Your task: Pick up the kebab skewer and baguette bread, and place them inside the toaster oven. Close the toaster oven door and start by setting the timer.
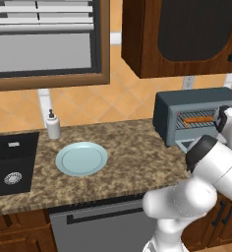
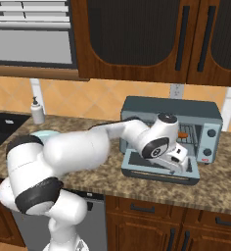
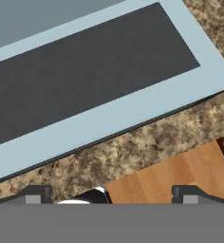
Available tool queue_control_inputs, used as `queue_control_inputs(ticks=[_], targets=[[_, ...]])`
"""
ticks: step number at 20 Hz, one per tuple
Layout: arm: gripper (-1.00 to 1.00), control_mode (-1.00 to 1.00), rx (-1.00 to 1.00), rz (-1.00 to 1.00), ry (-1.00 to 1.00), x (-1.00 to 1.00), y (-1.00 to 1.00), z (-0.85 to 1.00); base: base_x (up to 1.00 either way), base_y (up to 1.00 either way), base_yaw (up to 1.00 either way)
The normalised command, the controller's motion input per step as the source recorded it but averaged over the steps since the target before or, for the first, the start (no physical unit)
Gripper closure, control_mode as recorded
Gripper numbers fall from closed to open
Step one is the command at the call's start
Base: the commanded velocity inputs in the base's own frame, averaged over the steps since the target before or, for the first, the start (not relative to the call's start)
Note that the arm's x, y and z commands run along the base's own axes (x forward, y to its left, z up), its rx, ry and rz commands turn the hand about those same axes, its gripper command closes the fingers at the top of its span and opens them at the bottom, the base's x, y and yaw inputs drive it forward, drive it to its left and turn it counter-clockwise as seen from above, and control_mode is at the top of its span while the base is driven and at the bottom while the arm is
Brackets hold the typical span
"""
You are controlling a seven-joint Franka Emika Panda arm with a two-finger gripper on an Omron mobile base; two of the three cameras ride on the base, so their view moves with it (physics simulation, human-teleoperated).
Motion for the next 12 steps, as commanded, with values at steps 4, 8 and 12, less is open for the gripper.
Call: queue_control_inputs(ticks=[4, 8, 12], targets=[[-1.00, -1.00, 0.00, 0.01, 0.02, -0.35, 0.36, -0.27, 0.00, 0.00, 0.00], [-1.00, -1.00, 0.00, 0.02, 0.02, -0.06, 0.30, -0.24, 0.00, 0.00, 0.00], [-1.00, -1.00, 0.00, 0.01, 0.01, 0.00, 0.24, -0.26, 0.00, 0.00, 0.00]])
